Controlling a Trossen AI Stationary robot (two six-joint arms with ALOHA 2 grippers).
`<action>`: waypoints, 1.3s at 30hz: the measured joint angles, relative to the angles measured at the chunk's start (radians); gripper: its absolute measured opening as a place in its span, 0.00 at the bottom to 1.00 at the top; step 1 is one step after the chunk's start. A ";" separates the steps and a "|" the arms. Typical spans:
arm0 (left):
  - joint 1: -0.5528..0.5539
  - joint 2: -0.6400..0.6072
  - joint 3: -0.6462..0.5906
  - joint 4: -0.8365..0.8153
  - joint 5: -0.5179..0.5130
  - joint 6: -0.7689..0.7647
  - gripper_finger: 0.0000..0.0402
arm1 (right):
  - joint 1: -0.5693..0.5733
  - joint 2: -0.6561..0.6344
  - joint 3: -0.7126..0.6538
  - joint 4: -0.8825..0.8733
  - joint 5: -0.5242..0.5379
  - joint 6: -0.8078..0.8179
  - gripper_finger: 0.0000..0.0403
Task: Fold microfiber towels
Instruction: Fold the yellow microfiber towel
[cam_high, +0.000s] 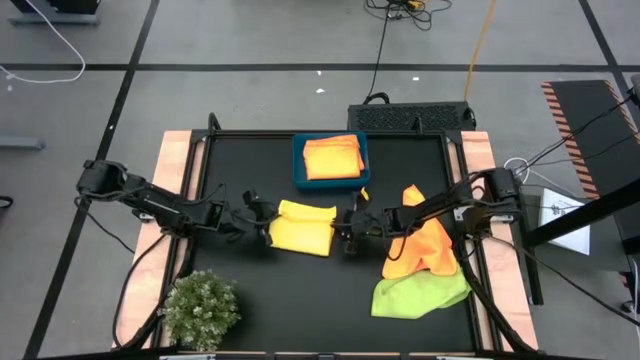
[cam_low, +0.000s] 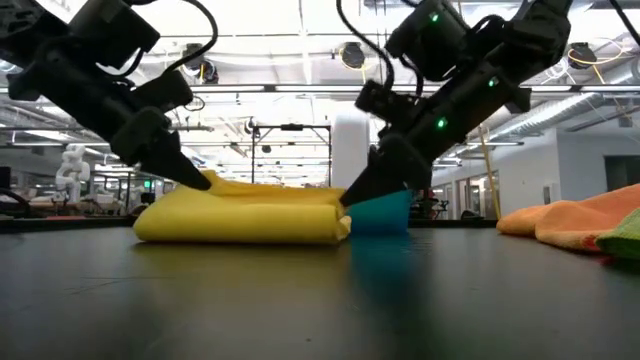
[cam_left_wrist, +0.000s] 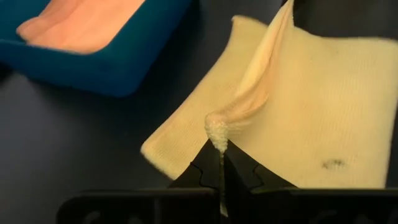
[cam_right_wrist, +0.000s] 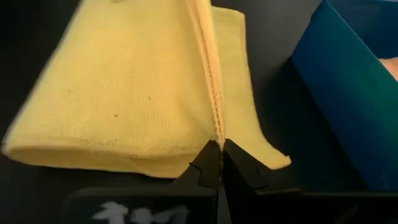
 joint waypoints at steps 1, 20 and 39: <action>-0.003 0.000 0.000 0.013 0.006 0.003 0.00 | 0.007 -0.010 0.000 -0.006 0.001 0.004 0.00; 0.127 0.000 0.000 0.063 0.055 0.098 0.01 | -0.011 -0.054 0.000 -0.059 0.055 0.066 0.00; 0.215 0.124 0.000 0.186 0.111 0.114 0.24 | -0.054 -0.008 -0.002 -0.098 0.105 0.125 0.02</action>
